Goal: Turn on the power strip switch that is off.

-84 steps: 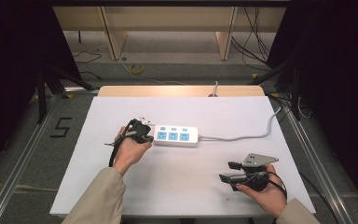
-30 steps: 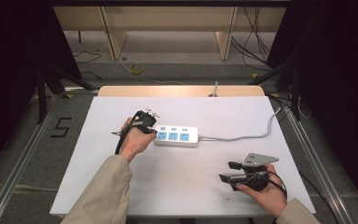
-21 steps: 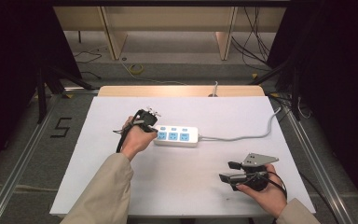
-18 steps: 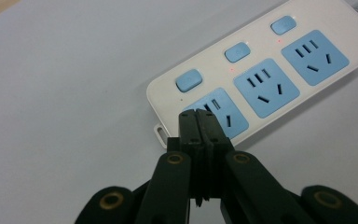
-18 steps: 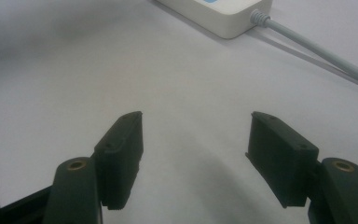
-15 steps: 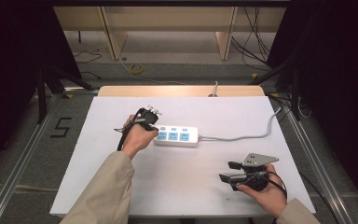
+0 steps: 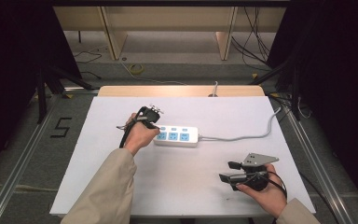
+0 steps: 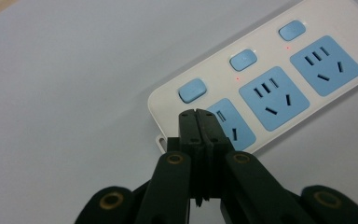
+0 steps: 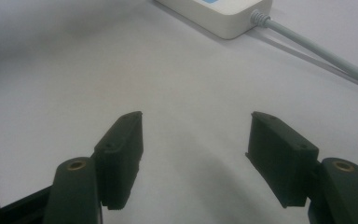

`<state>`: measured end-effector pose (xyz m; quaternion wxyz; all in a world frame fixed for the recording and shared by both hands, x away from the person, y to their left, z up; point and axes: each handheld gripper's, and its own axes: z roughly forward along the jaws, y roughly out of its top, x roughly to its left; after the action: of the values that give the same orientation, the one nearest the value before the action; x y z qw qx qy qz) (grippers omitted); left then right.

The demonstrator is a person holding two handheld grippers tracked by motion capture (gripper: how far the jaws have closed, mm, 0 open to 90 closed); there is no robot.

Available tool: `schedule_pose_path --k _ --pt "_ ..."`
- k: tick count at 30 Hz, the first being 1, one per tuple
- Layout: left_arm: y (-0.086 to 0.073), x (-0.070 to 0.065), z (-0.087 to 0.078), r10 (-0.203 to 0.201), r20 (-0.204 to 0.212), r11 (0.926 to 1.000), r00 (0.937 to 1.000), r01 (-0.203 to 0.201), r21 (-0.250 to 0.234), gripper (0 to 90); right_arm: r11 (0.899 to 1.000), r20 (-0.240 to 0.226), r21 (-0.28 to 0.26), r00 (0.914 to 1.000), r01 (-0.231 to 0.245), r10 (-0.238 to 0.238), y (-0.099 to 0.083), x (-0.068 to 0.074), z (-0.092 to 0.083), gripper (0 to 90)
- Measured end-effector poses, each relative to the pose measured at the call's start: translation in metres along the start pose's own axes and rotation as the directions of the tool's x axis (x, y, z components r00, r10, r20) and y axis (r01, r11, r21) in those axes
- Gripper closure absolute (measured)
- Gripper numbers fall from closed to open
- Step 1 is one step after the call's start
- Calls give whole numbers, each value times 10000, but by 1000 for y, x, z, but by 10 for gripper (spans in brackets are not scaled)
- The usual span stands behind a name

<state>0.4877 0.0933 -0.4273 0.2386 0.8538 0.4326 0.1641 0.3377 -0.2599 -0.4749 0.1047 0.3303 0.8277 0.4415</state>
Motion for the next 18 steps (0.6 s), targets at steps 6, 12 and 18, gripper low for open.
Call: schedule_pose_path --k 6,12,18 --pt "6 -1 3 56 10 10000 10000 -56 17 898 10000 4 -4 10000 -1 1 0 0 0 364" --pt "8 0 9 91 19 9999 10000 -92 133 898 10000 0 -8 10000 28 -28 0 0 0 364" --pt "10 0 11 -5 138 9999 9999 4 108 898 10000 -3 -6 10000 -1 1 0 0 0 364"
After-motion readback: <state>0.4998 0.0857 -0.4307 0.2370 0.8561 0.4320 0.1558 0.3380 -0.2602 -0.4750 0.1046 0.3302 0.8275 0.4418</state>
